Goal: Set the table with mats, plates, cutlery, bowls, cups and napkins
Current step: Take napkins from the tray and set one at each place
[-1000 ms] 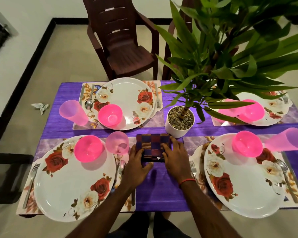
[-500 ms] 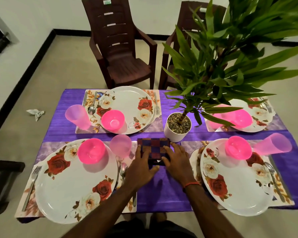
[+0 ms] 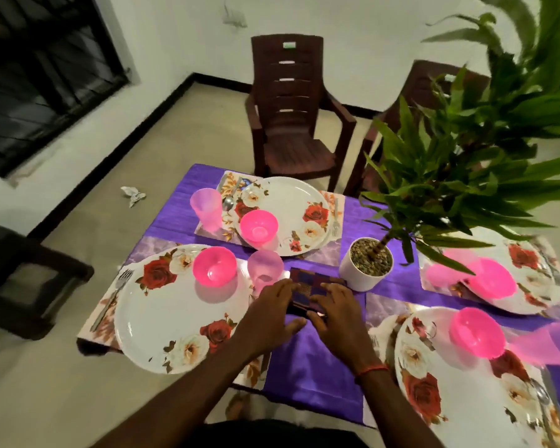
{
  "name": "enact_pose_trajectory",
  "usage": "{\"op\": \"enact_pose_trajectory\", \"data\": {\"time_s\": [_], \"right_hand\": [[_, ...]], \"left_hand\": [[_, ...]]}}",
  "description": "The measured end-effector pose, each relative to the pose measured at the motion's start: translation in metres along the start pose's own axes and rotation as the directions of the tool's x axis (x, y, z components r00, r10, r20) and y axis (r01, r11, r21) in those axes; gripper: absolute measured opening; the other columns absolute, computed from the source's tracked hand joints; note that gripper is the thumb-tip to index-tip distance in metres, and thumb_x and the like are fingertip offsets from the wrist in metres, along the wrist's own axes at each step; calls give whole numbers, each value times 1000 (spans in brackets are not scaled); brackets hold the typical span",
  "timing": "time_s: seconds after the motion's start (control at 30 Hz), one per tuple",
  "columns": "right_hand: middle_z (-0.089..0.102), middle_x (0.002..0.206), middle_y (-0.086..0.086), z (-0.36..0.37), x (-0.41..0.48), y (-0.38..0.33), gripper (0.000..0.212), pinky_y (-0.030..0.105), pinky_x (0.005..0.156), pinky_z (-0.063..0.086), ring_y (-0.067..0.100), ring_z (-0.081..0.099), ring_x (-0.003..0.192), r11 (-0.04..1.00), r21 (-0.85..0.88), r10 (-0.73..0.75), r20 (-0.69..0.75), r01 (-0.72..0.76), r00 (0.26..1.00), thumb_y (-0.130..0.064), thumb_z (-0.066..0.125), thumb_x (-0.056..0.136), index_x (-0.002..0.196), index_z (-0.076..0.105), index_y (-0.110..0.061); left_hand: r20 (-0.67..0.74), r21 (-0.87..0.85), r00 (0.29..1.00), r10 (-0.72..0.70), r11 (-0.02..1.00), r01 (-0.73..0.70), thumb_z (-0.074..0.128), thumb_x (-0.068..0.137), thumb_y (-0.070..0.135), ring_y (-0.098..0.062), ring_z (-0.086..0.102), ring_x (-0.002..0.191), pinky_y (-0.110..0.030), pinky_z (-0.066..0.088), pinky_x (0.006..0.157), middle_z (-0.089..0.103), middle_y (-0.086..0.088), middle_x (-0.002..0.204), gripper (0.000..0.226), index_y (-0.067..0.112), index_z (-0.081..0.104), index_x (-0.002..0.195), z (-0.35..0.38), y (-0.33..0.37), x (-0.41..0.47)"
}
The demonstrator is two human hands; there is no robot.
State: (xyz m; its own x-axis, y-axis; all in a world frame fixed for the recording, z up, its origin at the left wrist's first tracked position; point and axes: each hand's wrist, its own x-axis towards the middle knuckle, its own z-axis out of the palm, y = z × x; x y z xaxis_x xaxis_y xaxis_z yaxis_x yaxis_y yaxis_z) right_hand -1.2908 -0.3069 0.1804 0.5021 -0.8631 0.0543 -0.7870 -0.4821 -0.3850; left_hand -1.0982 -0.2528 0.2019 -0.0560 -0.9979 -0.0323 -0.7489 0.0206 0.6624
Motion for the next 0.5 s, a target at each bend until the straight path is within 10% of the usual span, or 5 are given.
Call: {"op": "enact_pose_trajectory", "data": {"time_s": [0.5], "right_hand": [[51, 140, 7, 2, 11, -58, 55, 48, 100, 43, 31, 46, 129, 853, 21, -520, 114, 522, 846, -37, 69, 88, 139, 52, -25]], "left_hand": [[-407, 334, 858, -314, 823, 460, 36, 96, 68, -31, 41, 142, -51, 41, 110, 49, -7, 151, 70, 19, 50, 143, 14, 11, -102]]}}
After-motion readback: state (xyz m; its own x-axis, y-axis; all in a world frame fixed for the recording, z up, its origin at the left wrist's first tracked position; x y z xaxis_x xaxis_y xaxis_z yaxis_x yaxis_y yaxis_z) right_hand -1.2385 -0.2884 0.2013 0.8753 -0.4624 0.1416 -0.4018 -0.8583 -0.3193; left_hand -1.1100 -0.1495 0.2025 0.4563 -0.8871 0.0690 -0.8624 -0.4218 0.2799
